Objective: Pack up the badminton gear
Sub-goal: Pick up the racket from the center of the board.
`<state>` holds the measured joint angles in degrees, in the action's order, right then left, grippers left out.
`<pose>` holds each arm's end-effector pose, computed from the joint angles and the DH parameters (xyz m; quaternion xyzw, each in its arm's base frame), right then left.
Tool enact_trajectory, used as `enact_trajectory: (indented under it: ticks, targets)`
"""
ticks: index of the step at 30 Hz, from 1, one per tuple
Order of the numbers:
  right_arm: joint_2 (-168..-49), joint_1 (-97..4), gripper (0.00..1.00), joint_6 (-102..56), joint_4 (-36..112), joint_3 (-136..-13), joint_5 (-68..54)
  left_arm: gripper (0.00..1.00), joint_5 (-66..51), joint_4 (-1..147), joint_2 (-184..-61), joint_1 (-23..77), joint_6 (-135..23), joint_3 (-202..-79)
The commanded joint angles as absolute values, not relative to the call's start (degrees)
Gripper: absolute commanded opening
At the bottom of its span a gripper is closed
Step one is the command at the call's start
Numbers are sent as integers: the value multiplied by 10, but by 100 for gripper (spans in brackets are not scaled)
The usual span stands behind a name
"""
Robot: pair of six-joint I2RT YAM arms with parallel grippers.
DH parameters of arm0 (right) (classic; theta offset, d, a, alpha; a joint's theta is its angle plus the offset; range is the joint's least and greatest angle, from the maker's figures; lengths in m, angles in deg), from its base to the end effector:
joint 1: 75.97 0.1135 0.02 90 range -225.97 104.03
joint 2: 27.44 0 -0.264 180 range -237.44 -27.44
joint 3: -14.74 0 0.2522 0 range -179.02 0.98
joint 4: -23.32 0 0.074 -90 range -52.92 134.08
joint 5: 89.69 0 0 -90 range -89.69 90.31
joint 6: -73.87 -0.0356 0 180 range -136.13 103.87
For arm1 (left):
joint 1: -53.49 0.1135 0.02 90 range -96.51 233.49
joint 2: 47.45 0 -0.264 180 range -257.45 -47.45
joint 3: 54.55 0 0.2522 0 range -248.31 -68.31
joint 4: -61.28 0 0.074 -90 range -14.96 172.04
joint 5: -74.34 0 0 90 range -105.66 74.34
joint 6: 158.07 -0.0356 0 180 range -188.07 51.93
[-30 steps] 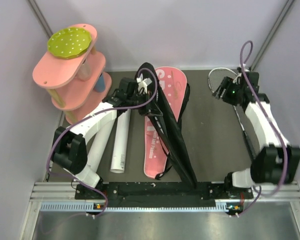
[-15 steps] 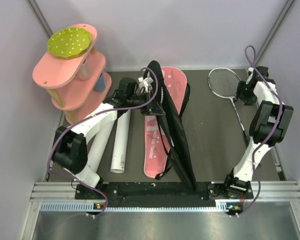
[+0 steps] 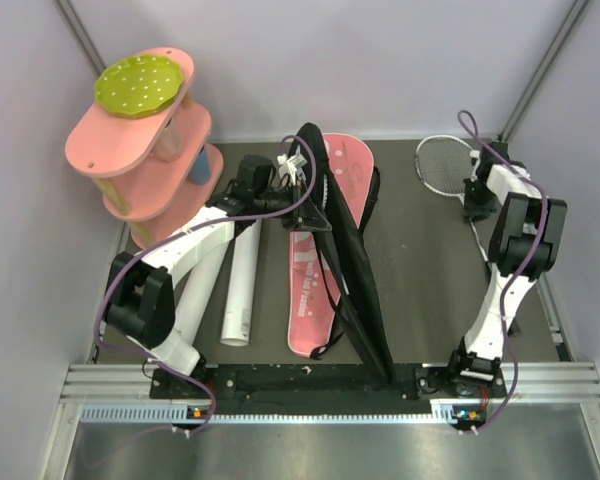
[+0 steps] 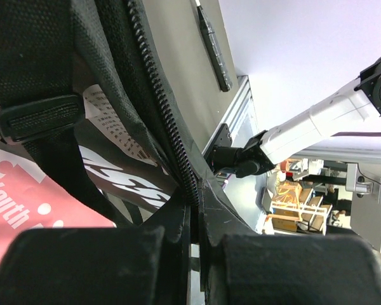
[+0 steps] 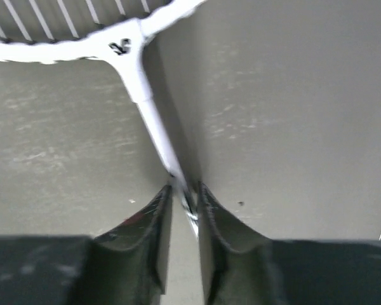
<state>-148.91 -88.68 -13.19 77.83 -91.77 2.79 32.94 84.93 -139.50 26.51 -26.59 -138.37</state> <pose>0.4288 -0.0983 0.1710 0.0876 0.9799 -0.0454 0.1736 0.3104 -0.1880 0.2897 0.0977 0.8155 -0.5464 0.1637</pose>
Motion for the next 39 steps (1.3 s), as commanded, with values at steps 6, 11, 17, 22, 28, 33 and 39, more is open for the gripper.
enact_trajectory:
  ticks: [6, 11, 17, 22, 28, 33, 39]
  targets:
    - [-1460, -849, 0, -204, 780, -920, -54, 0, 329, 843, -1390, 268, -284, -1422]
    - [-1294, -849, 0, -317, 727, -815, -148, 0, 307, 908, -1431, 270, -350, -1473]
    - [-1119, -841, 0, -421, 587, -621, -381, 0, 330, 894, -1463, 279, -352, -1491]
    - [-1008, -802, 0, -482, 531, -569, -550, 0, 322, 894, -1473, 284, -366, -1493]
    - [-936, -693, 0, -523, 519, -541, -668, 0, 295, 950, -1474, 297, -407, -1520]
    - [-872, -632, 0, -625, 406, -471, -710, 0, 281, 959, -1462, 300, -428, -1522]
    - [-805, -602, 0, -847, 208, -340, -735, 0, 268, 871, -1448, 310, -435, -1487]
